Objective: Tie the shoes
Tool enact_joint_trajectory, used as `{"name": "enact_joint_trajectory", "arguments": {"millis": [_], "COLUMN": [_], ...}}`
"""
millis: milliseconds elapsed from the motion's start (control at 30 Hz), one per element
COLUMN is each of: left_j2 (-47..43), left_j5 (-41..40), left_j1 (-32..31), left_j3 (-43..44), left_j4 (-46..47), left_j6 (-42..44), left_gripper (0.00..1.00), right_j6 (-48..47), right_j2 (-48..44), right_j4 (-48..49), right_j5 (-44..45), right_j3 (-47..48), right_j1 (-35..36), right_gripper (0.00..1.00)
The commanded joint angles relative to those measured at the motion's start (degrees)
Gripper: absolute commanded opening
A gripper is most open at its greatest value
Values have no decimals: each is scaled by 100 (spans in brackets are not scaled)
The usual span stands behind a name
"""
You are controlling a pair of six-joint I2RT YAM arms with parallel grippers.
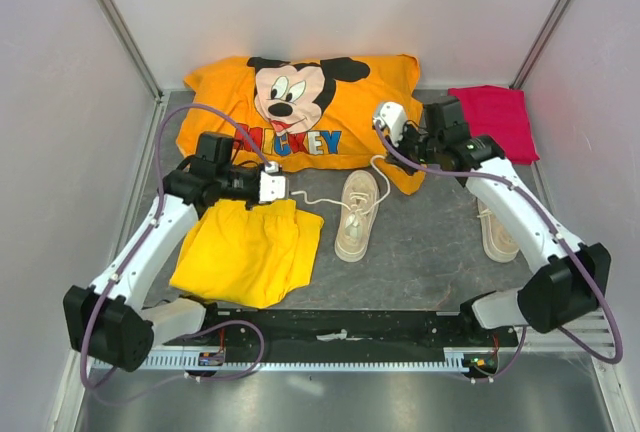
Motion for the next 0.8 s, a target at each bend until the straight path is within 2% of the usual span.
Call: {"name": "enact_joint_trajectory", "arguments": {"millis": [0,167,400,667,700,767], "left_j2": [-576,-1139,-1632,-1510,-1466,-1404], "left_j5": [188,30,30,56,56,108], "left_j1": [-321,-603,-840,-1140,-1166,-1175], "left_j3": [-383,-797,-1140,-1307,-1342,-1343], "left_j4": [86,-28,-204,-20,137,270], "left_j6": [120,261,226,6,-46,-143], "left_gripper": [2,1,1,2,2,2], "right_j6": [384,745,1001,939,948,931], "right_j2": [677,1512,2621,3570,3624,3729], "right_j4": [449,906,1373,1443,1426,1251], "right_j5": [-602,-813,-998,-1165,-1234,-1305], "right_j3": [700,1490,1984,2133,2151,2282], "right_j1": [581,1224,1997,2209,2218,2209], "right_gripper": [0,0,0,0,2,16]}}
